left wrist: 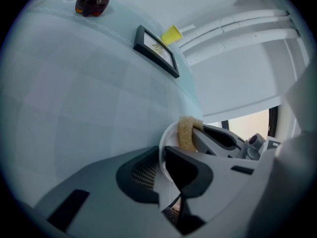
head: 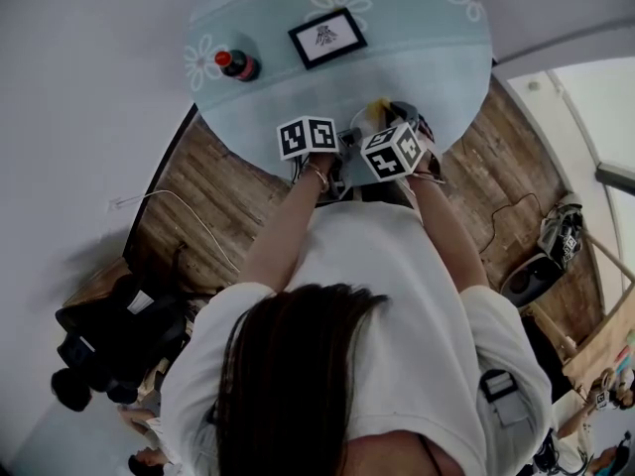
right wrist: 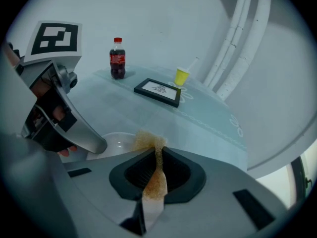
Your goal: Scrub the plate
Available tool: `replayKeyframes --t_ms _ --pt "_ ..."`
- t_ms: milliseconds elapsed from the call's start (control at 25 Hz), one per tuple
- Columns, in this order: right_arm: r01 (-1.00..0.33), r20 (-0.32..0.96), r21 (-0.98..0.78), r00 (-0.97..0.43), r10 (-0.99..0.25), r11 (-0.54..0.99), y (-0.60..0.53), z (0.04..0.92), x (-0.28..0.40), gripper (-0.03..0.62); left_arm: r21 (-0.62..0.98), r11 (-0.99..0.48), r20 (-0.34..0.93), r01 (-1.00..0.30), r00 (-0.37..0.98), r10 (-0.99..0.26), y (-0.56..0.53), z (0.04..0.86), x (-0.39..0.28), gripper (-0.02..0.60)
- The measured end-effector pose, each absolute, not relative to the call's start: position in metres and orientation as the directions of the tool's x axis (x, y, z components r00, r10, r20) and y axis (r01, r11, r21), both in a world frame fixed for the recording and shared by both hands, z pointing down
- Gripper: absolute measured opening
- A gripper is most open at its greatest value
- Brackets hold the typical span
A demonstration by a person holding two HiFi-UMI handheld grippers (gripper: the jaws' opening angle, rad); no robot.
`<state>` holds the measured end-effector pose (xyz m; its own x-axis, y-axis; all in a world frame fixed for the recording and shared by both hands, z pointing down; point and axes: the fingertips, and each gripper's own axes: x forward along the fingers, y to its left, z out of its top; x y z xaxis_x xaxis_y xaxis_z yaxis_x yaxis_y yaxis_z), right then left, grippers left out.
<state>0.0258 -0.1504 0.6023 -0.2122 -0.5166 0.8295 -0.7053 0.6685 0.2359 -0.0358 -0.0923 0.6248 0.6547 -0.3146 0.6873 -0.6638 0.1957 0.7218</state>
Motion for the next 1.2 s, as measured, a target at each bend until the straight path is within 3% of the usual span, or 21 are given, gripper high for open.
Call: replayKeyframes --t_ms 520,800,1200 --pt "-0.638 0.827 0.234 -0.266 -0.496 0.733 -0.136 0.601 -0.005 0.055 0.769 0.15 0.624 -0.621 0.679 -0.386 -0.093 0.615 -0.047 0.038" --pt "-0.612 0.828 0.226 -0.289 -0.481 0.758 -0.121 0.6 -0.01 0.055 0.768 0.256 0.625 -0.587 0.599 -0.501 -0.096 0.611 -0.095 0.035" --pt "-0.466 0.845 0.237 -0.334 -0.417 0.853 -0.092 0.599 -0.021 0.055 0.78 0.236 0.611 -0.58 0.62 -0.493 -0.097 0.609 -0.09 0.034"
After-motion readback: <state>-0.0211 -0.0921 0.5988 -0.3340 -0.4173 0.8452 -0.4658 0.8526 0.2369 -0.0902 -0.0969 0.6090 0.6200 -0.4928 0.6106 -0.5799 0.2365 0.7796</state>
